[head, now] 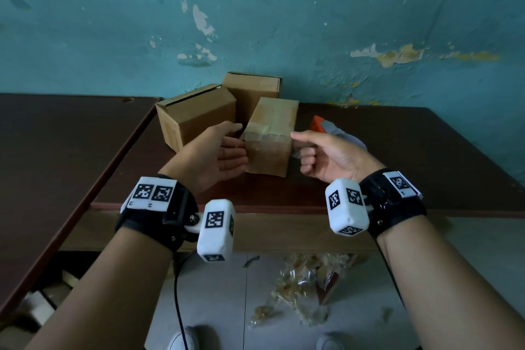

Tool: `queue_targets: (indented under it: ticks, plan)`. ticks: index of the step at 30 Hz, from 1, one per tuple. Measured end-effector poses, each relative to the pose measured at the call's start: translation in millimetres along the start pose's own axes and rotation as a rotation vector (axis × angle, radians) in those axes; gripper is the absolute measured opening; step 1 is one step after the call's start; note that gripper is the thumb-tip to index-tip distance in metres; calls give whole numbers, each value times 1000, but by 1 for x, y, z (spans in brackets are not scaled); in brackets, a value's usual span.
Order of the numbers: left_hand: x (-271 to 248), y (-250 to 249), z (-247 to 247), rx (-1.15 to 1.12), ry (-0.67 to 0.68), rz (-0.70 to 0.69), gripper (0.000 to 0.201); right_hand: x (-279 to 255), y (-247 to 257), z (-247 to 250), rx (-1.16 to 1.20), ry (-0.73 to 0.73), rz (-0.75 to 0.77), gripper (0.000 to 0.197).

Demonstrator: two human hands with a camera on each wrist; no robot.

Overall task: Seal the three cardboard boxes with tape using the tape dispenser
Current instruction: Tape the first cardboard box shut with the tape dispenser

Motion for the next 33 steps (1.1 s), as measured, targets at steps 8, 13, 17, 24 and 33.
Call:
queue_targets:
  ticks: [8, 13, 17, 24, 33]
  plan:
    - [4, 3, -2, -189, 31, 30, 20, 4, 1, 11, -64, -71, 16, 25]
    - [8, 5, -7, -317, 2, -30, 13, 4, 1, 9, -60, -63, 63, 22]
    - [8, 1, -6, -427, -35, -67, 5, 4, 1, 8, -11, -42, 90, 20]
    - [4, 0, -4, -473, -22, -86, 9, 2, 5, 7, 110, -30, 5, 11]
    - [3, -3, 1, -462, -24, -90, 12, 3, 7, 12, 61, -18, 28, 7]
Point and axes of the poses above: each hand's wrist, its own x-axis towards the middle knuckle, its own z-axis out of the back of the hand, y = z × x, the point moved 1 cm from there along x, towards the middle knuckle, and after that the axes turned 10 degrees about x, right-handed, at the moved point
